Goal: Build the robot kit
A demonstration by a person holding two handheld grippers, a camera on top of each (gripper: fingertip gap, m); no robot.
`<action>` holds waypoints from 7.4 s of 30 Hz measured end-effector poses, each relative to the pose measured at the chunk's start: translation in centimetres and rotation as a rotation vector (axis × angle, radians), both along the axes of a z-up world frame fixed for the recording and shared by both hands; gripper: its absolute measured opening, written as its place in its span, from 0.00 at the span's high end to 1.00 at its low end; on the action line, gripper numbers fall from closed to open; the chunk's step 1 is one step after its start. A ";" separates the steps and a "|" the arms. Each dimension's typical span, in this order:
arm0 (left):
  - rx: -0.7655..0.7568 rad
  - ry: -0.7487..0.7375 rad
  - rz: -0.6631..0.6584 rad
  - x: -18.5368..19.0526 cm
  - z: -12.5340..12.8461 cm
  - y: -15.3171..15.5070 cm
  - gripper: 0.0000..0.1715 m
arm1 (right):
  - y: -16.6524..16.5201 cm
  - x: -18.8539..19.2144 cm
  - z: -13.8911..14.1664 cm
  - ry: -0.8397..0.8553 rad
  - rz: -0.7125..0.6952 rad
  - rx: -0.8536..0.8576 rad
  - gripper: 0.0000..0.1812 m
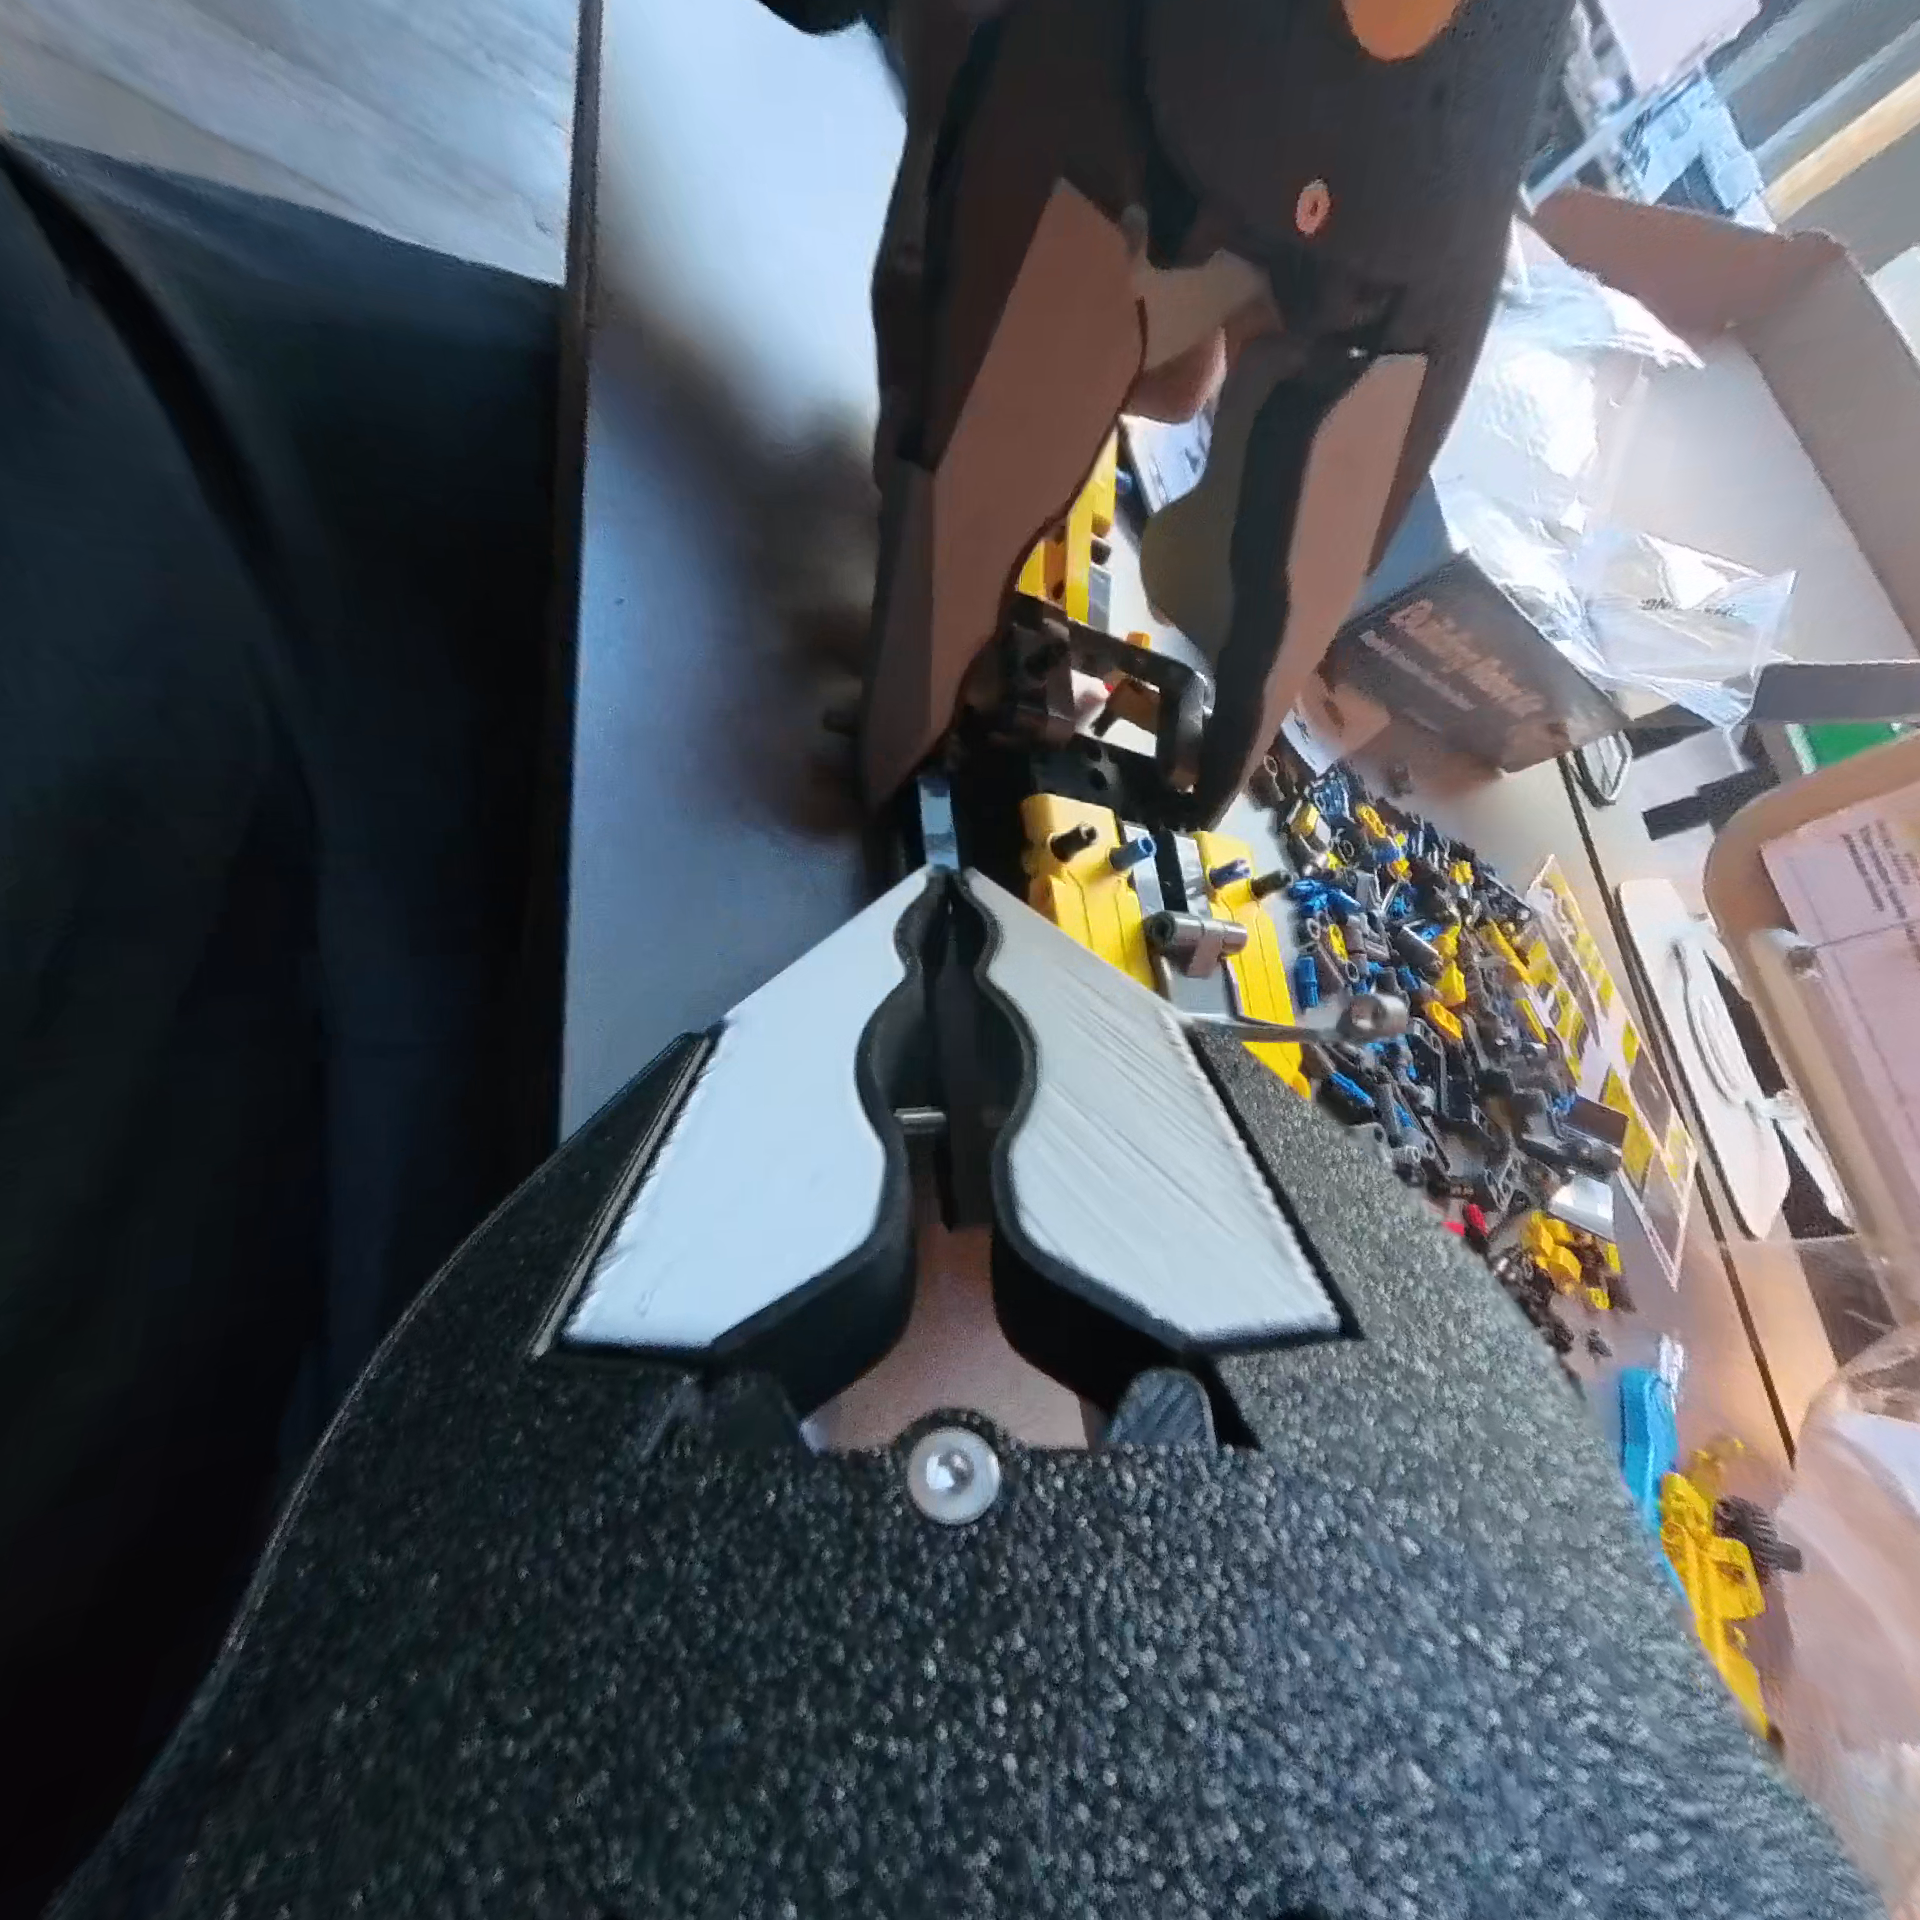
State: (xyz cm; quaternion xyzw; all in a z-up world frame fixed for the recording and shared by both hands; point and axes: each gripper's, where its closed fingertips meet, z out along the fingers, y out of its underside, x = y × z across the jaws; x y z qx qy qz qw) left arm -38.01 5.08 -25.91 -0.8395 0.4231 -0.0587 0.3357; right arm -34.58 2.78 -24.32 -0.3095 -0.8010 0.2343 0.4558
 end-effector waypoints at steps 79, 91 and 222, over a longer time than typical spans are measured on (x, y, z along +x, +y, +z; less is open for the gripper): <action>0.026 -0.075 0.134 -0.3 0.3 0.8 0.54 | 8.0 1.2 -1.7 -0.379 0.186 -0.347 0.53; 0.026 -0.079 0.160 -0.2 0.2 0.8 0.54 | 8.2 0.7 -1.8 -0.453 0.257 -0.413 0.55; 0.265 0.246 0.465 -5.8 7.3 -5.2 0.56 | 5.2 -1.6 0.8 -0.852 0.111 -1.052 0.49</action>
